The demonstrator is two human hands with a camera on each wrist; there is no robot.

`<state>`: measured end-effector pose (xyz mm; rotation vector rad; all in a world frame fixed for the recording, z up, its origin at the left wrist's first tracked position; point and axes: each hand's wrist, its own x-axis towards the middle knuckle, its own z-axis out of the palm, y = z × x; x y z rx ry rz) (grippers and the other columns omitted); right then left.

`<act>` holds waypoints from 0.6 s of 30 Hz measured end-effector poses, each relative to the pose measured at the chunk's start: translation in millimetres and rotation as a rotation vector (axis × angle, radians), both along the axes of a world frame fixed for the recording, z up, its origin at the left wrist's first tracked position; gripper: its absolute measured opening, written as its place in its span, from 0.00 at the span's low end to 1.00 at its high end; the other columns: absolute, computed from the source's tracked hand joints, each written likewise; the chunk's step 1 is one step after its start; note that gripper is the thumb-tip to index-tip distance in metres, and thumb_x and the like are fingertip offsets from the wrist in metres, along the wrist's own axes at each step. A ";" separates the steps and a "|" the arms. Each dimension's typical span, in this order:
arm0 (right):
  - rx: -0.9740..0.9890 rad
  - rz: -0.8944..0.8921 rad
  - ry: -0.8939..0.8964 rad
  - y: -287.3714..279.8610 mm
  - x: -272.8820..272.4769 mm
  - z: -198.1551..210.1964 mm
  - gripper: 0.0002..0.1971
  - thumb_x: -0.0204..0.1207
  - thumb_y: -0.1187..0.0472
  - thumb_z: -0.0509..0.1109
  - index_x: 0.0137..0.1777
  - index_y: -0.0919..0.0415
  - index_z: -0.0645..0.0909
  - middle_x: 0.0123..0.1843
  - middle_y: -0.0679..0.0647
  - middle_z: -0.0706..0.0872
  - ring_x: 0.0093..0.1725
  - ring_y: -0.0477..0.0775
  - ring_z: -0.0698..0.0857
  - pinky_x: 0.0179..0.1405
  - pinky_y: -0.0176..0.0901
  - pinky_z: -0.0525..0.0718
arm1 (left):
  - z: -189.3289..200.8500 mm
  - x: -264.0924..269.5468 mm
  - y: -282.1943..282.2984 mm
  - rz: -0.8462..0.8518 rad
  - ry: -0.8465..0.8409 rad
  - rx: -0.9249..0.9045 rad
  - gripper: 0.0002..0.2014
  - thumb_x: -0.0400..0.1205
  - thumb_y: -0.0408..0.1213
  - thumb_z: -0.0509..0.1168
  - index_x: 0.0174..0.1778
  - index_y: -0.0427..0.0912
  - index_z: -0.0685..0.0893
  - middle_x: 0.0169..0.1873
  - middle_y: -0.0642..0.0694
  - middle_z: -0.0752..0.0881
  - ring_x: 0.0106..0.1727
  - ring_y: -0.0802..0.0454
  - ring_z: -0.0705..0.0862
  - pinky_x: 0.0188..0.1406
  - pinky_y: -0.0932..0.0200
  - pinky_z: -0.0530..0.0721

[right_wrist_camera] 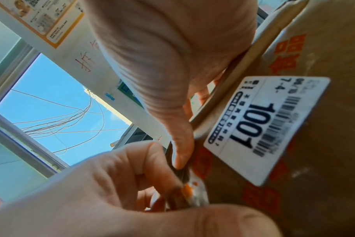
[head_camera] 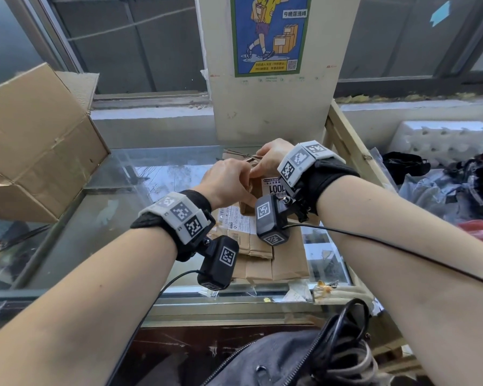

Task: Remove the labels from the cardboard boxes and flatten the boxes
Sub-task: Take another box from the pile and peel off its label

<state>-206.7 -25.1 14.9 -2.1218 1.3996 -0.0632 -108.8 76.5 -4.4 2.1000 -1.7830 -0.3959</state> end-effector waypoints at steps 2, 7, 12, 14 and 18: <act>-0.017 -0.023 -0.023 1.5 -8.0 2.6 0.33 0.61 0.42 0.82 0.65 0.54 0.82 0.63 0.52 0.85 0.65 0.56 0.81 0.68 0.46 0.76 | -1.4 1.1 1.0 0.003 0.092 -0.022 0.19 0.65 0.35 0.80 0.28 0.47 0.73 0.38 0.50 0.82 0.42 0.49 0.79 0.36 0.57 0.75; -0.315 0.017 -0.081 13.2 -21.5 7.0 0.25 0.69 0.39 0.73 0.64 0.43 0.75 0.68 0.51 0.78 0.71 0.59 0.71 0.68 0.58 0.65 | 10.9 9.4 0.6 -0.051 0.208 0.042 0.18 0.68 0.31 0.79 0.44 0.46 0.76 0.40 0.55 0.77 0.38 0.58 0.76 0.33 0.63 0.74; -0.408 0.176 -0.227 20.2 -31.1 7.2 0.09 0.79 0.57 0.66 0.52 0.45 0.86 0.66 0.49 0.80 0.70 0.56 0.70 0.70 0.54 0.63 | 18.9 7.6 -5.0 -0.069 0.274 0.021 0.20 0.68 0.28 0.78 0.49 0.44 0.76 0.47 0.51 0.79 0.41 0.54 0.78 0.35 0.64 0.75; -0.432 0.220 -0.182 20.1 -33.0 6.0 0.14 0.81 0.59 0.62 0.58 0.45 0.86 0.71 0.48 0.77 0.73 0.56 0.68 0.73 0.54 0.61 | 23.4 5.5 -8.8 -0.050 0.318 -0.009 0.26 0.67 0.27 0.79 0.55 0.42 0.73 0.49 0.49 0.79 0.40 0.56 0.77 0.34 0.64 0.77; -0.475 0.288 -0.139 21.0 -37.3 3.9 0.17 0.81 0.60 0.61 0.64 0.44 0.84 0.76 0.49 0.72 0.75 0.57 0.64 0.76 0.51 0.57 | 28.9 3.8 -15.6 -0.021 0.383 -0.034 0.30 0.67 0.25 0.79 0.59 0.41 0.69 0.50 0.44 0.80 0.41 0.54 0.78 0.37 0.61 0.81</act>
